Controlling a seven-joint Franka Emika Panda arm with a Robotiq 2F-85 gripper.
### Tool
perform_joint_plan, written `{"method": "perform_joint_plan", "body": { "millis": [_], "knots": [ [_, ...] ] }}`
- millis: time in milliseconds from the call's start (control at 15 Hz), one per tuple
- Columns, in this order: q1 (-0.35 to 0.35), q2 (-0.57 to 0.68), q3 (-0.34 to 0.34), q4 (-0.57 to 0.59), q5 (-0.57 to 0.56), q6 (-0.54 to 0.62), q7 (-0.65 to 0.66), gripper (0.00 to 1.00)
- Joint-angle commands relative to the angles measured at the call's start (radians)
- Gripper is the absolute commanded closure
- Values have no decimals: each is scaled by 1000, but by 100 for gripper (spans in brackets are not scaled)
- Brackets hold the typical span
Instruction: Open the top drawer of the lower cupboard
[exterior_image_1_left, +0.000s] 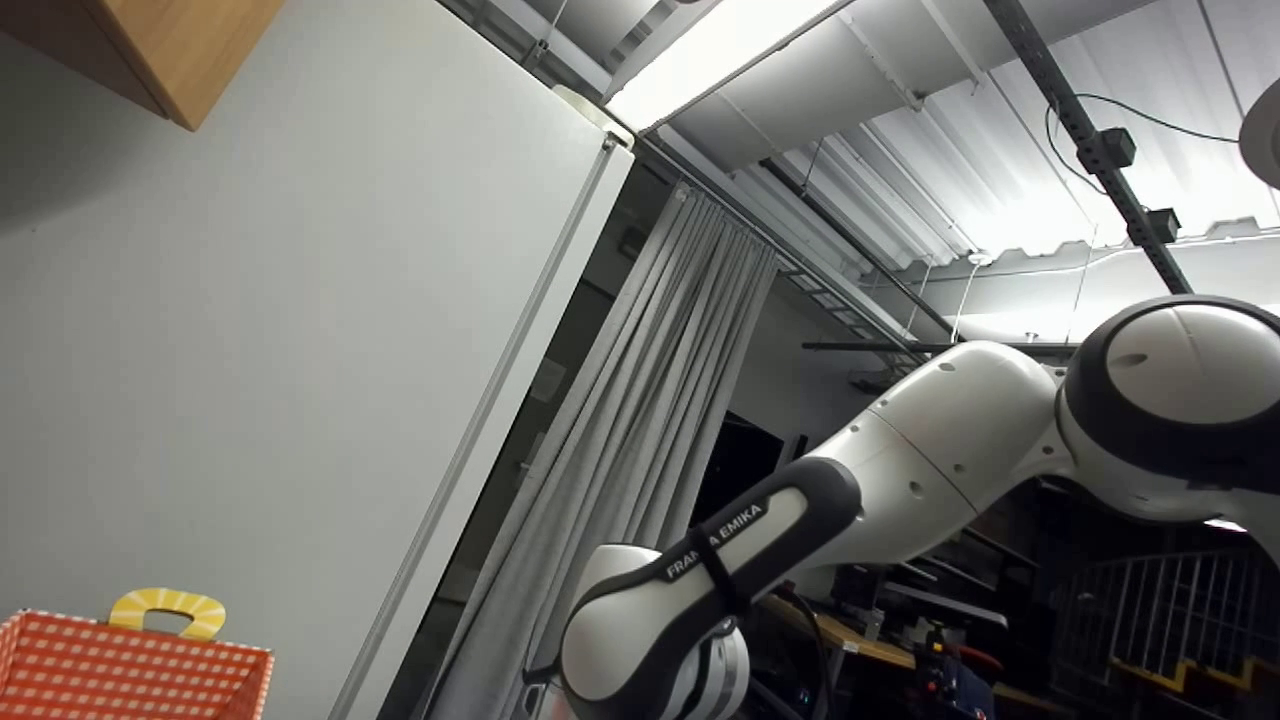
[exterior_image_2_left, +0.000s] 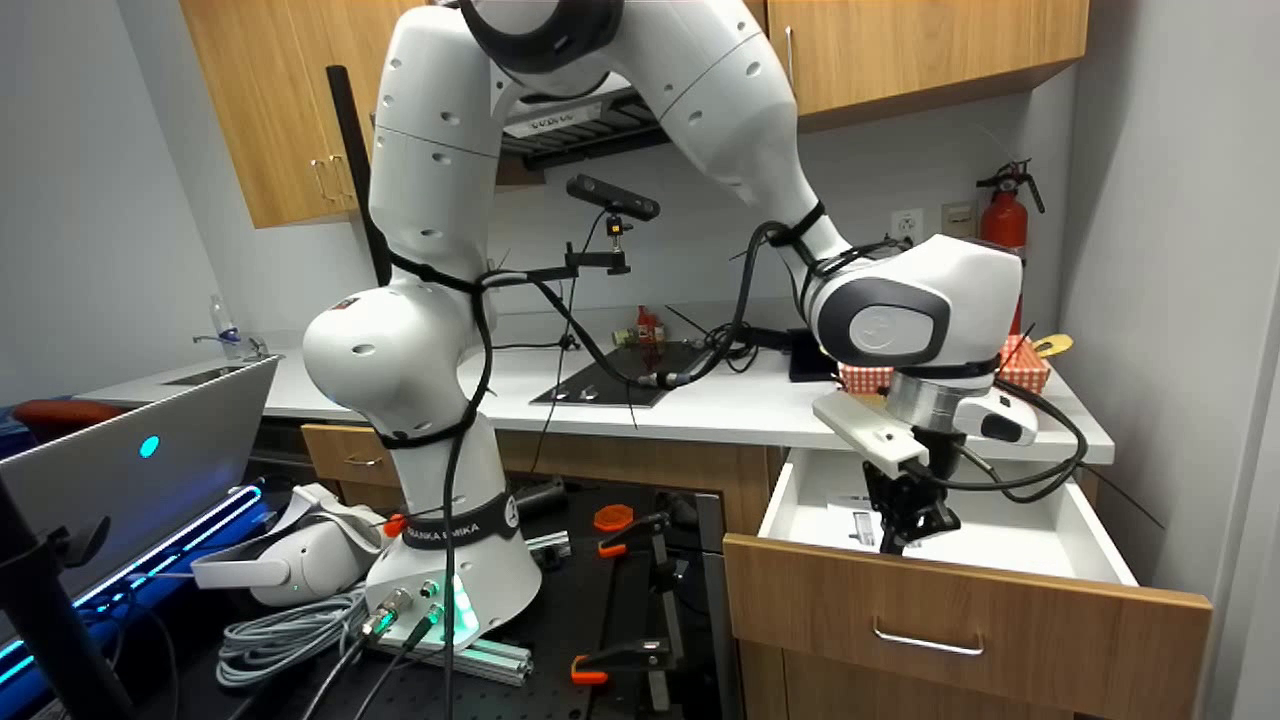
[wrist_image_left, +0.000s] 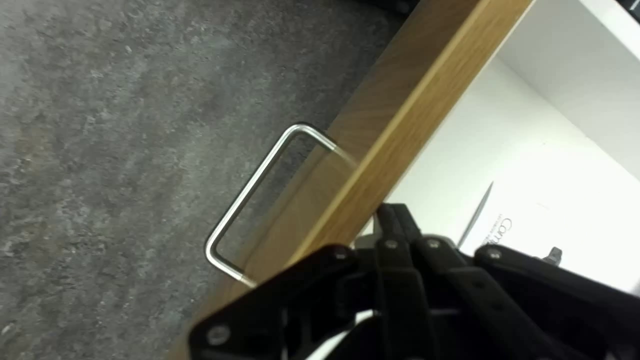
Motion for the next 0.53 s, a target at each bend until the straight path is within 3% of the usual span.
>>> {"method": "perform_joint_plan", "body": {
  "millis": [0,467],
  "knots": [
    [7,-24,-86,-4,-128,-26,84,100],
    [-4,-63,-151,-10,-223,-43,138,100]
  ]
}}
